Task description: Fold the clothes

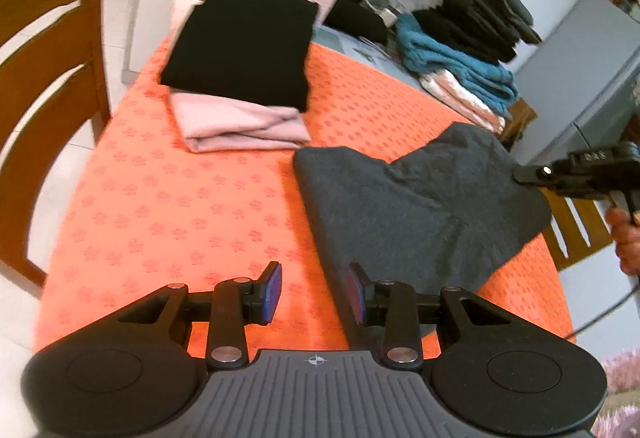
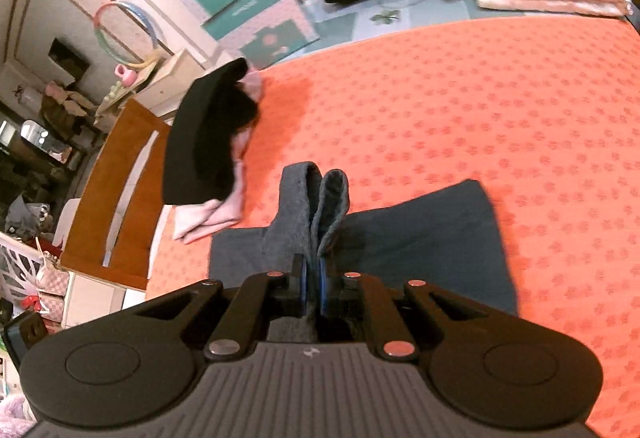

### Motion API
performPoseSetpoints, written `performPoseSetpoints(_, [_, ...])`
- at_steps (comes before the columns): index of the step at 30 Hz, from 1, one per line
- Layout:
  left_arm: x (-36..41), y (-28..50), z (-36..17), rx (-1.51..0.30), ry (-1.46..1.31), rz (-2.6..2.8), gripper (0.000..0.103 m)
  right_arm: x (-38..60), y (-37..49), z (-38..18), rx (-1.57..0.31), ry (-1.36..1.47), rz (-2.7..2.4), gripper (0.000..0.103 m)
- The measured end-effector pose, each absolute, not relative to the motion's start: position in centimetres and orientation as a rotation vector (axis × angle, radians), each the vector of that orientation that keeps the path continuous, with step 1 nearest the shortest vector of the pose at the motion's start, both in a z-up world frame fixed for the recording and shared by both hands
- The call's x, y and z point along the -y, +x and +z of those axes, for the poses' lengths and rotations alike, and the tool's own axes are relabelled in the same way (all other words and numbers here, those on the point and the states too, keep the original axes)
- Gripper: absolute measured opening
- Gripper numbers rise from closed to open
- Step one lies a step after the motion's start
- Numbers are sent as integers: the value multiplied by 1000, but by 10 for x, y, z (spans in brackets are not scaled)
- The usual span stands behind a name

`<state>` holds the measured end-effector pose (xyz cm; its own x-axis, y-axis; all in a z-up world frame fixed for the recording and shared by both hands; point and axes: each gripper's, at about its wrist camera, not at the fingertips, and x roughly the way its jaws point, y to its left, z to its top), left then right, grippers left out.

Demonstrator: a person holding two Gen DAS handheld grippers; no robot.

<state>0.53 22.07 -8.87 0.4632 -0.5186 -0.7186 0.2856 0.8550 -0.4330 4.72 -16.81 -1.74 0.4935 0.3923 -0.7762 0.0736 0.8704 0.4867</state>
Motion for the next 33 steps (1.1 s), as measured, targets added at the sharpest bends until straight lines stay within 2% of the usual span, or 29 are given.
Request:
performPoseSetpoints(13, [-140,3,-96,-1063,-10,-677,38,195,63,-65,-1108,462,158,8])
performPoseSetpoints(17, [-124,6,-110,-1133,73,-669,38,199,61,-88,-1154,430,128,11])
performPoseSetpoints(27, [-118,12,-84,-1029,34,-657,38,172,44,-32,-933,201,163,14])
performPoseSetpoints(33, [-105,17,-97,-1060,31,-629,38,138,67,-52,-930,88,249,14])
